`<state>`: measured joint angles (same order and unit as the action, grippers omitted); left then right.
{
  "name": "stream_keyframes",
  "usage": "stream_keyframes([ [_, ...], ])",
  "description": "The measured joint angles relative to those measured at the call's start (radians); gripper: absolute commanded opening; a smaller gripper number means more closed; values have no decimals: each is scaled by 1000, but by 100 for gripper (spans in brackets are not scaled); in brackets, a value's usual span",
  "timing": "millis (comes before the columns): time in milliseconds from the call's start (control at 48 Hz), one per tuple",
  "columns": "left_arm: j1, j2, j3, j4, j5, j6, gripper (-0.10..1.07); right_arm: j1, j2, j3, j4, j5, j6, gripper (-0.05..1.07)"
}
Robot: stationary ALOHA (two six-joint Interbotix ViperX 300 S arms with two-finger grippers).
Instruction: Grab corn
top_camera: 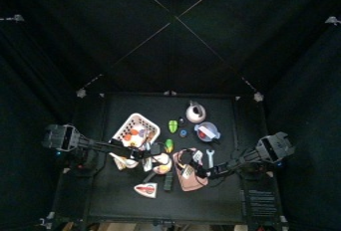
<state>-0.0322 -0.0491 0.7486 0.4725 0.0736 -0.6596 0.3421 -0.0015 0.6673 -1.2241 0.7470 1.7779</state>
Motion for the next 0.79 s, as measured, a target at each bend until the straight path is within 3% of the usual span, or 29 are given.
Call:
stream_keyframes([
  [229,-5,-84,44,5,0,-2,92,-28,3,-17,72,5,3,104],
  [458,-15,-253,158,3,-52,-8,92,-126,86,-140,115,14,18,104],
  [625,-14,-333,242,-11,-196,-9,92,-233,186,-281,296,31,11,104],
  [792,-6,-362,272,-32,-236,-9,92,-291,255,-344,387,64,20,104],
])
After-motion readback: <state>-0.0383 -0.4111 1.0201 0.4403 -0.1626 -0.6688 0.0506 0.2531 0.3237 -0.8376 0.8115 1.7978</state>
